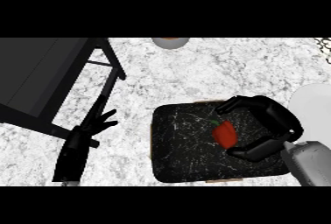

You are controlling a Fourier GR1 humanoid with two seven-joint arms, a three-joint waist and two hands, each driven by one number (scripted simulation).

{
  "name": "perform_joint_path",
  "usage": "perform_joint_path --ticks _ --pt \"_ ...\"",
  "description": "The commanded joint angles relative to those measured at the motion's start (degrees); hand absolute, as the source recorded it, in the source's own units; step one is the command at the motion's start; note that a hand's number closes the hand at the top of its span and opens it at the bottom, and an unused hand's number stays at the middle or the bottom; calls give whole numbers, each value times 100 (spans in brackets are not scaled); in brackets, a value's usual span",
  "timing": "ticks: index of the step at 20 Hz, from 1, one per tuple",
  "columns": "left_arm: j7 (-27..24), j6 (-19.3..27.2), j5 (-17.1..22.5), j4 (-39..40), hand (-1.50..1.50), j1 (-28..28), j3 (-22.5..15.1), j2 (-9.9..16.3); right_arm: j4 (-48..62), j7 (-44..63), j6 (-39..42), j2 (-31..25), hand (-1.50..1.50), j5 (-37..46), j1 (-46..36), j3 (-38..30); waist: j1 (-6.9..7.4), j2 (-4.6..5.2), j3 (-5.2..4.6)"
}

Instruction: Pick the bell pepper from the tray and place it in the plate

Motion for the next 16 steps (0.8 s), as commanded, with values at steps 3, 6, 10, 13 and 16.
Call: perform_joint_path --ticks 3,6,10,13,16 --pt "177 101 540 753 0 101 505 -239 338 -1268 754 -723 -150 1375 -303 445 -43 -20 -103" --pt "180 -26 670 882 0 43 701 -86 299 -1575 416 -1190 -150 2193 -527 375 -120 -55 -107" --pt "196 -110 723 925 0 -21 726 -41 627 -1500 140 -1262 -150 2973 -1040 569 -64 -61 -110" --pt "136 -85 812 1172 0 -173 888 -78 554 -1245 524 -1445 -150 3170 -1471 718 -111 -72 -118" --pt "-24 -125 780 1149 0 54 733 -88 694 -1081 578 -1358 -150 3773 -1456 1263 -82 -73 -116"
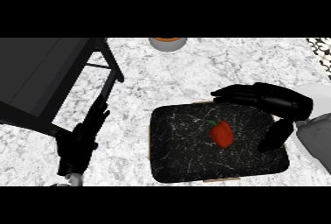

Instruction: Pick the bell pepper from the tray and place it in the plate

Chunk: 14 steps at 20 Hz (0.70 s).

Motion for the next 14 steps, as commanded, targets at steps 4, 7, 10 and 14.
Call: perform_joint_path --ticks 4,7,10,14 --pt "-116 1 60 731 0 -16 493 208 451 199 429 12 -150 1003 -460 759 21 75 -74" --pt "-215 -147 241 999 0 -195 789 364 563 487 752 165 -150 1052 -725 812 -13 72 -78" --pt "-121 162 -101 1024 0 -155 463 108 615 712 638 526 -150 1320 -639 985 -56 51 -73" --pt "-50 -118 212 852 0 -181 680 313 985 440 644 542 -150 1498 -791 877 -43 48 -71"
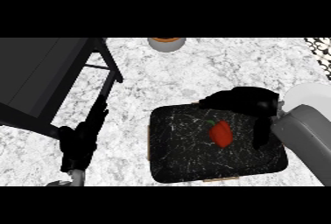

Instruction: Pick the bell pepper from the tray and place it in the plate

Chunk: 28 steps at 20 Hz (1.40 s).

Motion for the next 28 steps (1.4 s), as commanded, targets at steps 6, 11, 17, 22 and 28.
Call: perform_joint_path --ticks 6,11,17,22,28 --pt "-28 216 -212 579 0 59 389 184 486 -17 43 538 -150 533 -183 213 19 73 -78" --pt "-149 -73 55 811 0 -62 682 392 519 -58 -4 546 -150 670 -44 108 -14 77 -80" --pt "-371 87 -68 940 0 14 562 219 588 32 103 810 -150 817 -102 104 -16 73 -82" --pt "-155 205 -120 993 0 -296 565 109 875 -433 -350 719 -150 1178 147 169 -32 80 -76" --pt "-126 132 -26 835 0 -58 536 143 798 -599 -985 1057 150 1524 408 275 -39 63 -76"
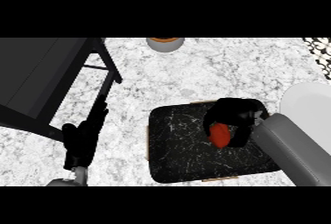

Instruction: Pick the bell pepper from the tray and place it in the plate

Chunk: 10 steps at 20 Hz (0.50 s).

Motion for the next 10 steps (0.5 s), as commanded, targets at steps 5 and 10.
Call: perform_joint_path --ticks 5,10 --pt "78 156 -191 646 0 -182 476 297 491 -420 -864 305 150 336 -96 -244 29 88 -64" --pt "52 189 -87 235 0 225 443 330 640 1190 -1453 65 150 -82 442 -1590 -231 36 -61"
